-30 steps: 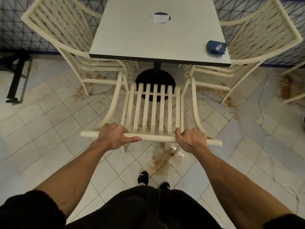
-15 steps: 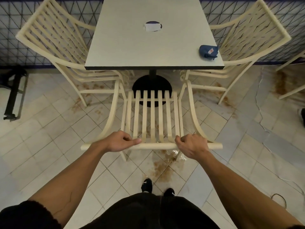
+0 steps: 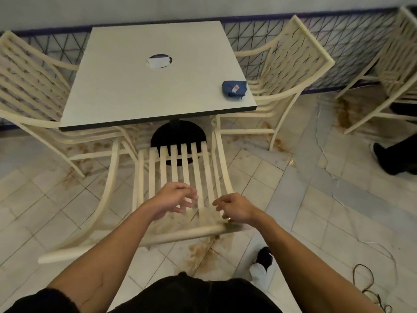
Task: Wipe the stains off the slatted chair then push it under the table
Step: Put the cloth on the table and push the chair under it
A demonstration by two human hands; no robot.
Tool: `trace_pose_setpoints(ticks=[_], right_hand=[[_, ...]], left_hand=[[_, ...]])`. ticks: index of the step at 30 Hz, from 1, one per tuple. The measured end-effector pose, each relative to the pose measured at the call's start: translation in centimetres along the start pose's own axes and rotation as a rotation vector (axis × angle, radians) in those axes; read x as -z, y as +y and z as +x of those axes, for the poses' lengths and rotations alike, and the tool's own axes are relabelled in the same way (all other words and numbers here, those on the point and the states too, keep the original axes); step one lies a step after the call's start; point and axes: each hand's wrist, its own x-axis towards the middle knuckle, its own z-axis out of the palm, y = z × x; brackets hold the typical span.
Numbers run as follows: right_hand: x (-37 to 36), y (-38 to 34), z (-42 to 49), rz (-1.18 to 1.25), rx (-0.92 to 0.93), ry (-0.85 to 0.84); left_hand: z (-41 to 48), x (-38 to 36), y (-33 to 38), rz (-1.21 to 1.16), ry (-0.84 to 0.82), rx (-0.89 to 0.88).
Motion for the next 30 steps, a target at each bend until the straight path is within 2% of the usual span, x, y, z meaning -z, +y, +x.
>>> trace_pose_setpoints(ticks=[3,7,14,22,30], right_hand=[[5.0,1.7,0.7,0.285,0.003,0.022],[14.2,4.8,1.3,0.316,0.043,0.155],[29.1,9.3,3.2,0.345,-0.016,0.225],[38.6,10.3,9.8,0.565,-0.093,0.162],[46.3,9.0,21.2,0.571,-0.149,0.117]], left_hand=[[3.1,-4.9,4.1,-0.119,0.024,-0.017],[7.6,-12.0,10.0,-0.160,0.096,-0.060],[13.9,-20.4,17.2,-0.302,0.168,-0.073],[22.0,-22.7,20.3,-0.342,0.168,0.015],[34.2,-22.8,26.1,-0.421,0.202,0.110]])
